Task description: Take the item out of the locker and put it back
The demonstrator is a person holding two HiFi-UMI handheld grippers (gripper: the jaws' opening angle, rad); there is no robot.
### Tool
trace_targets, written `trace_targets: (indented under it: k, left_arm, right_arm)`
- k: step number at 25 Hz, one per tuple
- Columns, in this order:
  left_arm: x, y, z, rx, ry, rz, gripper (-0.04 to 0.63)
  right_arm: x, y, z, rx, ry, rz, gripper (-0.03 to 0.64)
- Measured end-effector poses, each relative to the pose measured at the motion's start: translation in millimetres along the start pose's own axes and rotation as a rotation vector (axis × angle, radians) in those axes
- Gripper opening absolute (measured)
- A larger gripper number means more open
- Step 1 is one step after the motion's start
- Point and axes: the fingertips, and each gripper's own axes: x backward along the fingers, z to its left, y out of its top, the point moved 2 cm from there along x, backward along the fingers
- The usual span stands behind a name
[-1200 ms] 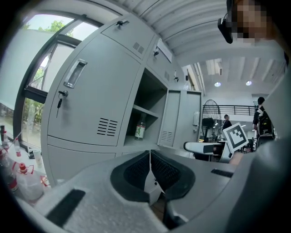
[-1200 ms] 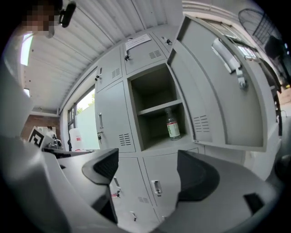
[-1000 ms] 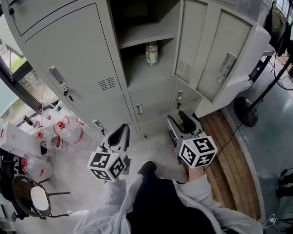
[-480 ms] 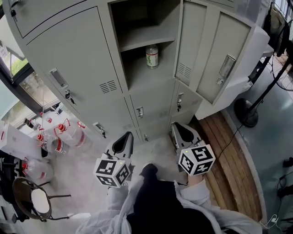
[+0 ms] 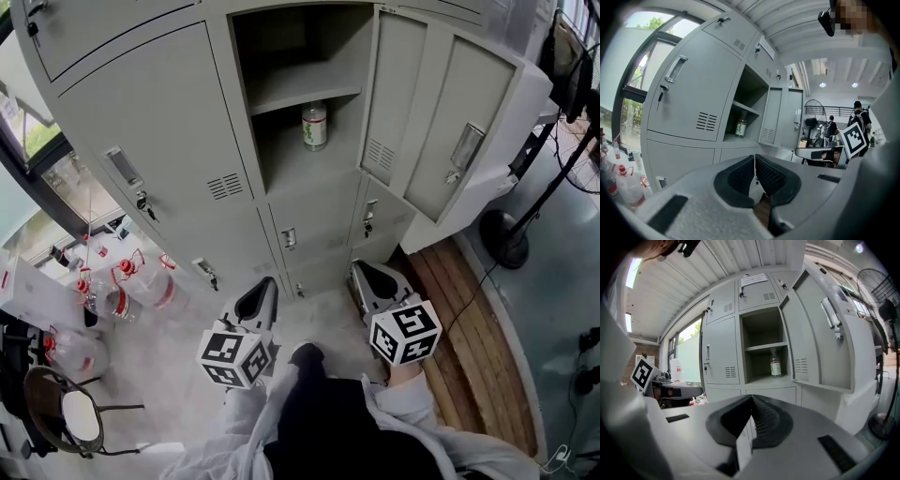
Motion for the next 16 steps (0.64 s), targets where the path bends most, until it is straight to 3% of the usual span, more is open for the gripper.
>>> trace_targets:
  k: [16]
  left_arm:
    - [-1.6,-5.3,3.6,0.005,0.012,0.018,0.014]
  right_arm:
    - [-6.4,-7.2,-1.1,-0.033,0.012,0.016,-0.002]
